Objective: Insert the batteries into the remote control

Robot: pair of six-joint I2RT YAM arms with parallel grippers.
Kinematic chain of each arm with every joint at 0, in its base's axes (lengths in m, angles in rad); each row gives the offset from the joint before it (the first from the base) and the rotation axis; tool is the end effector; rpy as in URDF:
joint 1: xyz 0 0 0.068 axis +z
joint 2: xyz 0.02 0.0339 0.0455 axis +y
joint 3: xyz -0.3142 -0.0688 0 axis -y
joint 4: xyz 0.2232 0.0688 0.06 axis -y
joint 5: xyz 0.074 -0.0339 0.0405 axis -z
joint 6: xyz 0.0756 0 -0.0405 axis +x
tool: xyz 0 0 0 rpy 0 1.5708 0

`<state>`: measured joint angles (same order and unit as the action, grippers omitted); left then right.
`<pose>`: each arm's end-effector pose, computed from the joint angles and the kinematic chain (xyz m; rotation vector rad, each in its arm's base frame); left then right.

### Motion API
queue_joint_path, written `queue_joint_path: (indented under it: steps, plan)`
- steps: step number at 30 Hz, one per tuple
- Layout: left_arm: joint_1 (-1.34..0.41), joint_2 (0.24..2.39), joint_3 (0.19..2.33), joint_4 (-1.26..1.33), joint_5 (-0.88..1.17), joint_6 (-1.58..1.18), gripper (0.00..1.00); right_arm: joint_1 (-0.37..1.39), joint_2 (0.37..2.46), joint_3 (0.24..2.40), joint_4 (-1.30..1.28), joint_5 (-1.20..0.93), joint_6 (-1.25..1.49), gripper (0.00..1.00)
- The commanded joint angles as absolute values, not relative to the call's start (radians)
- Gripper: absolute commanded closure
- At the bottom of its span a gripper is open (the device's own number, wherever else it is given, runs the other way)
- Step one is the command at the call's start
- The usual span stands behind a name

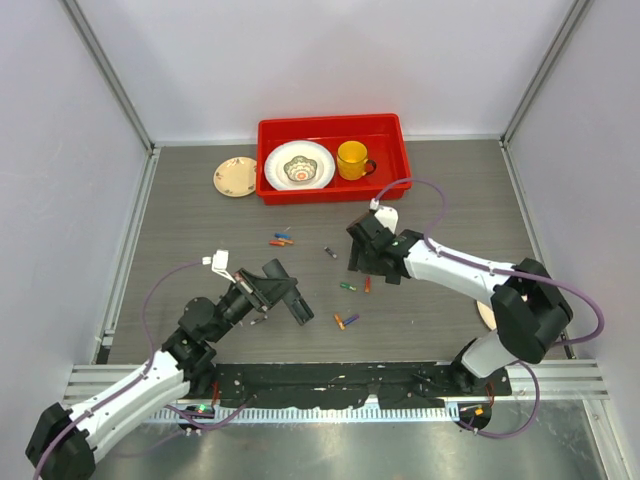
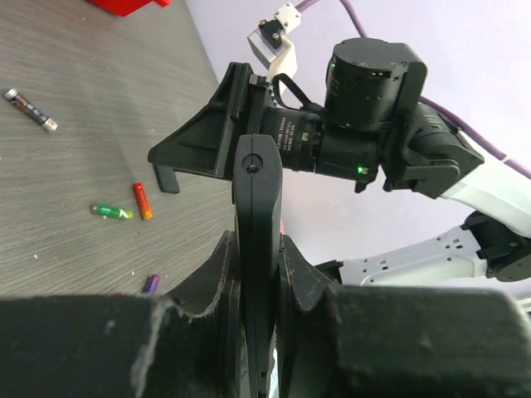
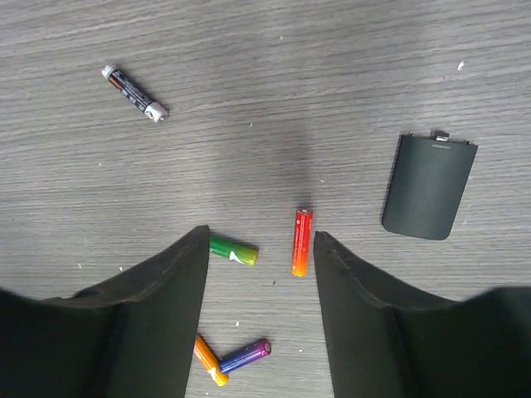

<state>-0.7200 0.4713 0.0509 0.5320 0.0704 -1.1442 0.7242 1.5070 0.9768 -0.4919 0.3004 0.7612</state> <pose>0.0843 -0.0810 0.2365 -0.2865 1.6422 -1.5305 0.2389 0.1814 0.2412 0.1547 2.5307 0.1997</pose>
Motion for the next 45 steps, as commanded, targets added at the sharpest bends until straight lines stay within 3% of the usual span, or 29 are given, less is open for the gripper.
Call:
queue_joint_path:
  steps: [1, 3, 7, 19, 31, 37, 42, 45]
  plan:
    - [-0.723, 0.521, -0.061, 0.577, 0.06, -1.143, 1.0, 0.741, 1.545, 0.974, -0.5, 0.407, 0.879, 0.49]
    - [-0.724, 0.538, -0.055, 0.591, 0.071, -1.143, 1.0, 0.744, 1.56, 0.968, -0.489, 0.394, 0.873, 0.58]
    - [-0.724, 0.563, -0.054, 0.604, 0.078, -1.141, 1.0, 0.744, 1.595, 0.966, -0.509, 0.405, 0.861, 0.66]
    - [-0.724, 0.561, -0.055, 0.612, 0.084, -1.137, 1.0, 0.742, 1.675, 0.971, -0.497, 0.37, 0.81, 0.61]
    - [-0.723, 0.557, -0.057, 0.607, 0.081, -1.135, 1.0, 0.742, 1.703, 0.947, -0.482, 0.348, 0.807, 0.66]
    - [-0.723, 0.549, -0.06, 0.607, 0.078, -1.134, 1.0, 0.742, 1.69, 0.919, -0.476, 0.324, 0.81, 0.78]
    - [-0.724, 0.569, -0.04, 0.607, 0.084, -1.124, 1.0, 0.745, 1.635, 0.899, -0.475, 0.337, 0.798, 0.97]
    - [-0.723, 0.609, -0.017, 0.615, 0.101, -1.121, 1.0, 0.773, 1.525, 0.908, -0.485, 0.38, 0.77, 0.99]
